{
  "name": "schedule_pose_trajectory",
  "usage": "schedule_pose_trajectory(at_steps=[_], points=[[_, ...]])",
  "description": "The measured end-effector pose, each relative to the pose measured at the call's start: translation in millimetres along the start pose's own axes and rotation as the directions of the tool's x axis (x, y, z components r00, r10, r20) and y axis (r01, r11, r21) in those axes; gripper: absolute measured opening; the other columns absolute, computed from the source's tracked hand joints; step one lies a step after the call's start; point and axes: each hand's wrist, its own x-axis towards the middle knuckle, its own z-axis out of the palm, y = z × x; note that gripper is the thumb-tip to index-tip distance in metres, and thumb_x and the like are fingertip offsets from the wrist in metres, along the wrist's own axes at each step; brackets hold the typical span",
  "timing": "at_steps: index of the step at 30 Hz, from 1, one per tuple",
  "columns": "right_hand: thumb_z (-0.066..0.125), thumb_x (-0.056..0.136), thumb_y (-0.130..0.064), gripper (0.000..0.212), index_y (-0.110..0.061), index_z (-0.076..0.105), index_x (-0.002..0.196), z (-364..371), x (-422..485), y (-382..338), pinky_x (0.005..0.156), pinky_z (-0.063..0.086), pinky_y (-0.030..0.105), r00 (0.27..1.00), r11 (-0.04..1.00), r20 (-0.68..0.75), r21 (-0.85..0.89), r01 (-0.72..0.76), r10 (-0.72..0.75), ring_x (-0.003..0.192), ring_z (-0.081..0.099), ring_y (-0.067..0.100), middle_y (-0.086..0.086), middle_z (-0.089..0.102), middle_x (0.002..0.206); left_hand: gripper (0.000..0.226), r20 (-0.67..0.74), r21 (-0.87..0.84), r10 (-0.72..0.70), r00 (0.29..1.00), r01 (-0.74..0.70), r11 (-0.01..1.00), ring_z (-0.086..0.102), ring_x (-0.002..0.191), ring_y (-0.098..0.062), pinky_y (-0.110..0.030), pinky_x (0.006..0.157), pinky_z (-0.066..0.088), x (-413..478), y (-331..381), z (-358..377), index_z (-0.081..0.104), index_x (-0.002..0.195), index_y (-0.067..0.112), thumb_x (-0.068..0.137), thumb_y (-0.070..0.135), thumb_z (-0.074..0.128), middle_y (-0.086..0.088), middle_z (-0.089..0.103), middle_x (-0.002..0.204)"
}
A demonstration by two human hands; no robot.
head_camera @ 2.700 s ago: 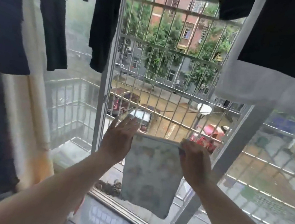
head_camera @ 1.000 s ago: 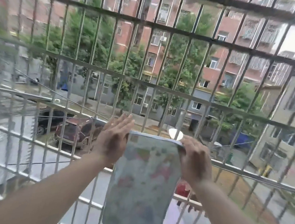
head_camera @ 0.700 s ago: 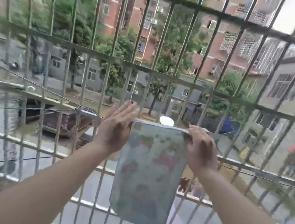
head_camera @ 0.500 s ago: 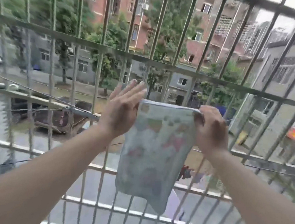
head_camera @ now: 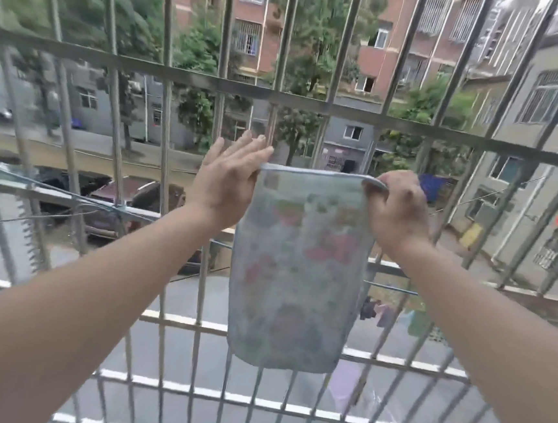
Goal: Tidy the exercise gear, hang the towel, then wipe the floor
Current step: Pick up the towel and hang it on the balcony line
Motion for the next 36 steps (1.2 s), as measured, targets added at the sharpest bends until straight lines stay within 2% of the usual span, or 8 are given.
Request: schedule_pose_trajectory(at_steps=[7,11,17,19,25,28,32,36], points=[[0.053,0.098,-0.031,0.025,-0.01,0.066,0.095,51.7,-2.7,35.3,0.076,0.038,0.035,0.985,0.985,0.075,0.058,-0.16,0.156,0.099,0.056,0.032,0.014,0.059,0.108,0.045,0.122,0.033,-0.122,0.985,0.119,0.992,0.023,0.148,-0.01,-0.051,0.121,0.014,-13.9,-13.5,49.3,0.05,0.143,0.027,0.1,0.016,0.047,0.008,0.036,0.157],[0.048,0.1,-0.041,0.03,-0.015,0.061,0.092,70.1,-10.6,46.9,0.074,0.038,0.036,0.962,0.97,0.137,0.035,-0.241,0.235,0.095,0.054,0.031,0.01,0.059,0.1,0.046,0.208,-0.014,-0.192,0.959,0.199,0.98,0.026,0.148,-0.015,-0.056,0.116,0.025,-24.4,-20.8,68.9,0.052,0.142,0.03,0.1,0.013,0.047,0.006,0.037,0.157],[0.047,0.097,-0.049,0.037,-0.016,0.058,0.083,99.2,-24.4,62.9,0.069,0.042,0.038,0.921,0.937,0.213,0.052,-0.345,0.327,0.082,0.052,0.029,0.008,0.061,0.09,0.047,0.285,-0.159,-0.268,0.92,0.321,0.934,0.037,0.142,-0.025,-0.027,0.117,0.021,-45.1,-29.8,84.2,0.055,0.14,0.016,0.096,0.001,0.048,-0.011,0.041,0.154],[0.047,0.097,-0.047,0.039,-0.014,0.055,0.078,104.8,-27.2,64.0,0.069,0.039,0.038,0.919,0.937,0.217,0.044,-0.347,0.33,0.082,0.051,0.03,0.012,0.061,0.089,0.047,0.286,-0.157,-0.284,0.915,0.337,0.929,0.038,0.141,-0.024,-0.027,0.116,0.021,-49.7,-31.4,86.6,0.054,0.14,0.016,0.096,0.001,0.047,-0.01,0.042,0.152],[0.044,0.1,-0.045,0.043,-0.008,0.061,0.086,115.1,-37.0,67.5,0.069,0.041,0.04,0.908,0.923,0.198,0.037,-0.384,0.369,0.083,0.055,0.034,0.017,0.064,0.091,0.033,0.268,-0.188,-0.341,0.901,0.396,0.899,0.051,0.126,-0.022,-0.034,0.107,0.039,-67.2,-28.0,89.0,0.054,0.135,0.016,0.102,0.018,0.046,-0.003,0.055,0.137],[0.044,0.099,-0.046,0.042,-0.01,0.059,0.085,116.5,-40.6,69.1,0.073,0.043,0.041,0.89,0.913,0.208,-0.035,-0.407,0.405,0.088,0.057,0.036,0.017,0.063,0.092,0.04,0.326,-0.149,-0.267,0.907,0.328,0.933,0.044,0.134,-0.019,-0.035,0.11,0.035,-75.4,-24.5,85.1,0.047,0.141,0.016,0.102,0.024,0.047,-0.001,0.046,0.147],[0.05,0.095,-0.046,0.038,-0.01,0.063,0.091,118.7,-45.8,70.7,0.075,0.047,0.038,0.827,0.889,0.328,-0.213,-0.405,0.456,0.091,0.061,0.034,0.015,0.066,0.097,0.052,0.433,-0.085,-0.176,0.884,0.235,0.968,0.035,0.141,-0.013,-0.04,0.107,0.04,-88.9,-20.1,73.4,0.04,0.145,0.032,0.096,0.044,0.053,0.009,0.029,0.158],[0.058,0.092,-0.043,0.036,-0.009,0.065,0.101,115.6,-48.6,69.8,0.079,0.051,0.037,0.762,0.858,0.394,-0.244,-0.452,0.514,0.093,0.063,0.034,0.014,0.068,0.1,0.047,0.482,-0.124,-0.097,0.871,0.178,0.976,0.035,0.141,-0.01,-0.039,0.109,0.037,-98.0,-16.3,60.7,0.053,0.133,0.039,0.09,0.058,0.053,0.015,0.028,0.157]])
